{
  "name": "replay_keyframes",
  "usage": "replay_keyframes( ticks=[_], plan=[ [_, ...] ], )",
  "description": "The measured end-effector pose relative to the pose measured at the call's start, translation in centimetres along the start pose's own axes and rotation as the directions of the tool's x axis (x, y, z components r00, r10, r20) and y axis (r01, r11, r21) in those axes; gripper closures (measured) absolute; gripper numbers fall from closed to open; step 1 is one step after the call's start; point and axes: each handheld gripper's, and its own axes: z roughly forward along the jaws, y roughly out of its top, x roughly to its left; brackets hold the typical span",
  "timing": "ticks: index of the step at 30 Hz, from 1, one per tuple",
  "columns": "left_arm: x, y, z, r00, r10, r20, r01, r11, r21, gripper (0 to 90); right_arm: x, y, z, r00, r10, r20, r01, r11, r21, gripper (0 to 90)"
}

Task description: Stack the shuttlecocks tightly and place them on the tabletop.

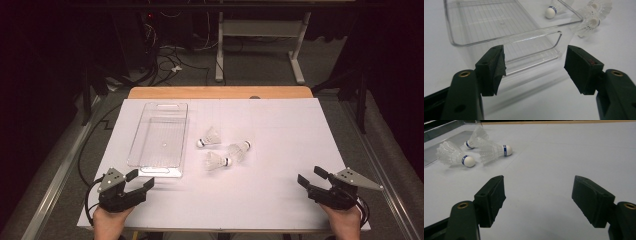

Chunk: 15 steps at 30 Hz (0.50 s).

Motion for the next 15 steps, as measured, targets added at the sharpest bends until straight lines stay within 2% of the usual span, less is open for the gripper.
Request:
replay_keyframes(
  ticks=[2, 6, 15],
  plan=[
    [-0.4, 0.2, 0.1, 0.9998, 0.015, -0.014, -0.015, 0.9999, 0.001, 33.7, 0.0, 0.0, 0.0, 1.0, 0.0, 0.0, 0.0, 1.0, 0.001, 27.0],
    [-0.9, 0.5, 0.3, 0.9997, 0.017, -0.016, -0.017, 0.9998, -0.006, 34.9, 0.0, 0.0, 0.0, 1.0, 0.002, 0.002, -0.002, 1.0, -0.001, 27.0],
    [-1.8, 0.8, 1.0, 0.9992, 0.036, 0.018, -0.036, 0.9992, 0.015, 35.9, 0.0, 0.0, 0.0, 1.0, 0.0, 0.003, 0.0, 1.0, 0.001, 27.0]
  ],
)
